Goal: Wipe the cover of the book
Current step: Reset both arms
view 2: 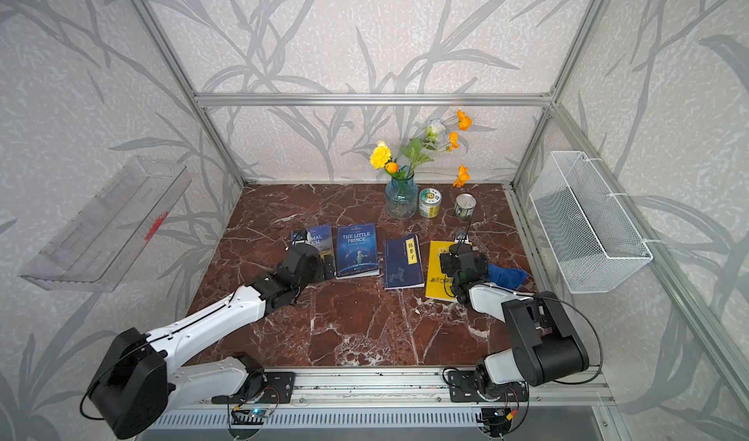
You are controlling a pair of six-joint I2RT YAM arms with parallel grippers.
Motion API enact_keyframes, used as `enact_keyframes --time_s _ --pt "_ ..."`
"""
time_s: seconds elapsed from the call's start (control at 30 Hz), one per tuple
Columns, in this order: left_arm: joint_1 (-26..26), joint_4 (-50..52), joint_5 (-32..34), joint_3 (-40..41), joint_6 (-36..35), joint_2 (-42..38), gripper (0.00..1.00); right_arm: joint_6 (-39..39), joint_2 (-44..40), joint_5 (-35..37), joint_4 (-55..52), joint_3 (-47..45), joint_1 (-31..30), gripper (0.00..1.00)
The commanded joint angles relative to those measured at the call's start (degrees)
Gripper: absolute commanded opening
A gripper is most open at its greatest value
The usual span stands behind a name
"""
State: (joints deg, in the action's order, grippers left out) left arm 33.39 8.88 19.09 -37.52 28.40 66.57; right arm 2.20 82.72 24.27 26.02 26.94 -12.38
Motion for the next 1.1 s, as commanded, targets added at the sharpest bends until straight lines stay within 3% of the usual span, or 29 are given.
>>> enact_keyframes --time_s 0.0,0.07,0.13,0.23,0.33,0.43,0.53,0.77,0.9,1.07 --pt "0.27 -7.82 5.28 2.19 -7.77 -3.35 0.99 -2.42 1.45 -4.54 8.28 1.76 3.06 0.99" --pt "0.23 -8.24 10.82 2.19 -11.98 -4.98 0.99 -1.87 1.93 -8.84 13.06 -0.66 5.64 0.99" --pt "0.25 -9.79 16.75 2.48 -18.02 -6.23 1.00 -3.30 4.50 -14.37 25.88 -5.22 7.23 0.99" --pt "-0.36 -17.23 22.97 5.67 -27.47 -7.60 1.00 -3.95 8.92 -15.02 38.24 -9.28 7.03 0.99" --pt "-3.33 -25.57 21.61 10.55 -33.63 -8.54 1.00 -3.99 7.19 -15.56 35.22 -9.19 6.94 0.99" --pt "-10.06 -25.26 14.92 11.70 -30.65 -8.28 1.00 -6.38 7.37 -17.53 28.84 -5.59 5.90 0.99" --pt "-15.51 -34.39 10.50 15.67 -30.69 -5.89 1.00 -6.64 8.37 -17.51 31.86 -6.31 5.71 0.99" --pt "-23.29 -54.96 8.48 20.17 -30.43 8.42 1.00 -6.98 8.02 -17.48 30.94 -6.11 5.35 0.99" --pt "-26.22 -56.51 1.88 18.73 -29.68 11.73 1.00 -6.95 8.07 -17.49 31.08 -6.17 5.35 0.99" --pt "-29.34 -68.84 1.14 20.38 -27.16 21.03 1.00 -6.97 8.07 -17.46 31.13 -6.15 5.34 0.99"
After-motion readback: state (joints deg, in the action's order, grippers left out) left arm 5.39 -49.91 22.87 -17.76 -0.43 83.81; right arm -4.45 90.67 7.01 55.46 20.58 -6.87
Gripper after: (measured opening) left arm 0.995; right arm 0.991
